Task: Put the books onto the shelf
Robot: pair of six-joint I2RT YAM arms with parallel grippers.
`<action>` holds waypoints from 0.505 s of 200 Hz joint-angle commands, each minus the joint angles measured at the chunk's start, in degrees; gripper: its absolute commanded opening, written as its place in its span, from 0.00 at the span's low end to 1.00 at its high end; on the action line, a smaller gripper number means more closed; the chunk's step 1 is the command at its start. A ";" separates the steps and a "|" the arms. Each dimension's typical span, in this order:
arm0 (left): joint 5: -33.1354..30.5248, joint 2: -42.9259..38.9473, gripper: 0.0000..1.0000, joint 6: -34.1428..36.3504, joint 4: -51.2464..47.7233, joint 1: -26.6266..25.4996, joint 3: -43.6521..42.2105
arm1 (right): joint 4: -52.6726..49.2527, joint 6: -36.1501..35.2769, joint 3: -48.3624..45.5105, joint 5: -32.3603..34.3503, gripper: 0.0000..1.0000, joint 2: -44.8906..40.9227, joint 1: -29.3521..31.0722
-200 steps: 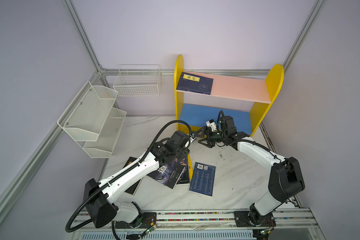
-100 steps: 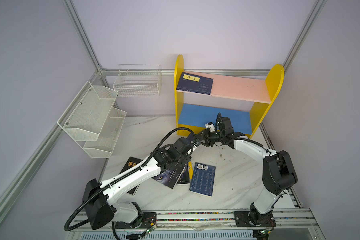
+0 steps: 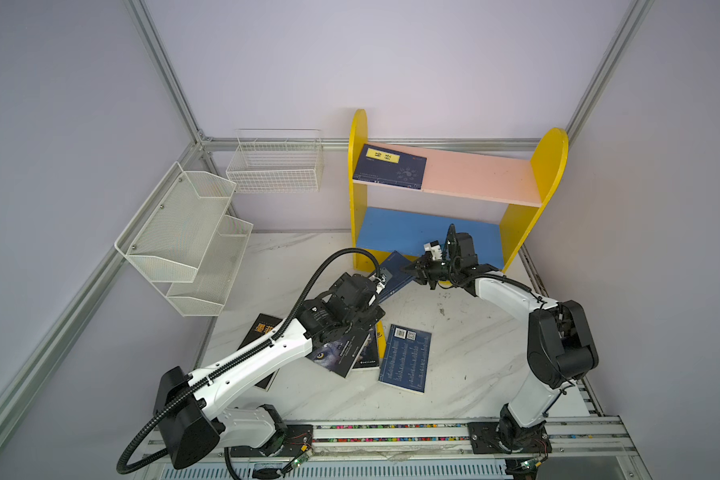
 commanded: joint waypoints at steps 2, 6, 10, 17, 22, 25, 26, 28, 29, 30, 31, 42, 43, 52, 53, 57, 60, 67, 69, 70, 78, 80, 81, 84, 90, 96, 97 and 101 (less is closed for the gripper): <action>10.25 -0.18 1.00 -10.13 -2.37 5.91 5.55 | -3.29 -6.01 3.99 2.35 0.11 -2.19 -0.05; 12.44 -0.01 1.00 -11.64 -2.47 7.70 6.26 | -4.08 -7.43 4.89 2.44 0.12 -2.16 -0.07; 14.30 0.17 1.00 -13.05 -2.59 9.36 7.20 | -5.17 -9.12 5.83 2.87 0.12 -2.35 -0.02; 18.64 0.77 1.00 -15.70 -2.74 12.70 8.91 | -7.78 -11.92 8.01 3.97 0.12 -2.61 -0.03; 22.58 1.08 1.00 -17.94 -2.54 15.04 10.43 | -9.90 -14.34 9.50 4.25 0.12 -2.82 0.03; 24.90 1.29 1.00 -19.01 -2.26 16.81 11.20 | -10.84 -15.51 10.23 4.31 0.12 -2.99 0.02; 25.69 1.33 1.00 -19.94 -2.10 17.33 11.39 | -11.19 -15.94 10.49 4.31 0.12 -3.05 -0.02; 27.26 1.40 1.00 -21.25 -1.77 18.31 11.76 | -11.66 -16.76 10.80 4.25 0.12 -3.23 -0.04; 28.10 1.43 1.00 -21.81 -1.68 18.79 11.94 | -11.86 -17.14 11.00 4.19 0.12 -3.34 0.00; 28.91 1.44 1.00 -22.30 -1.51 19.20 12.12 | -12.00 -17.37 11.18 4.08 0.12 -3.40 -0.02; 29.76 1.45 1.00 -22.73 -1.29 19.67 12.21 | -12.16 -17.57 11.32 3.97 0.12 -3.56 0.01; 39.24 1.05 1.00 -26.81 3.93 24.10 12.07 | -12.13 -18.56 11.71 2.59 0.12 -5.07 0.02; 40.20 0.95 1.00 -27.22 4.46 24.45 11.96 | -12.10 -18.61 11.63 2.49 0.12 -5.32 0.03; 45.95 0.23 1.00 -30.74 8.95 27.14 11.24 | -12.14 -19.87 11.40 0.79 0.12 -6.93 0.02; 46.50 0.14 1.00 -31.16 9.39 27.46 11.15 | -12.10 -20.01 11.30 0.53 0.12 -7.04 0.07; 48.82 -0.11 1.00 -32.55 11.00 28.44 10.72 | -11.99 -20.35 10.99 -0.24 0.12 -7.94 0.05; 50.46 -0.25 1.00 -33.69 12.06 29.28 10.52 | -11.90 -20.52 10.80 -0.63 0.12 -8.60 0.05; 53.44 -0.72 1.00 -35.86 13.99 31.04 10.04 | -11.84 -21.12 10.06 -1.16 0.12 -10.50 0.09; 54.11 -0.73 1.00 -36.63 14.45 31.50 9.89 | -11.72 -21.29 9.77 -1.19 0.12 -11.02 0.18; 54.49 -0.87 1.00 -36.97 14.69 31.62 9.82 | -11.62 -21.33 9.65 -1.21 0.12 -11.28 0.16; 56.92 -1.51 1.00 -39.76 17.04 33.50 8.93 | -10.02 -21.24 8.19 -1.20 0.12 -13.81 0.36; 57.35 -1.57 1.00 -40.29 17.89 33.89 8.66 | -9.51 -21.10 7.81 -1.20 0.12 -14.49 0.36; 57.73 -1.68 1.00 -40.73 18.30 34.05 8.50 | -9.11 -20.93 7.61 -1.21 0.12 -14.78 0.38; 58.67 -1.90 1.00 -42.06 19.37 34.66 8.14 | -8.22 -20.55 7.13 -1.15 0.13 -15.72 0.37; 60.46 -2.18 1.00 -44.77 22.70 35.86 7.18 | -5.80 -19.35 6.38 -1.25 0.13 -17.15 0.39; 62.63 -2.20 1.00 -47.62 26.50 36.87 6.35 | -3.58 -18.12 6.22 -1.30 0.14 -18.27 0.44; 63.01 -2.18 1.00 -48.18 27.17 37.03 6.25 | -3.25 -17.90 6.24 -1.35 0.14 -18.42 0.41; 64.60 -1.98 1.00 -50.12 29.94 37.66 5.86 | -1.59 -17.08 6.47 -1.61 0.14 -18.87 0.44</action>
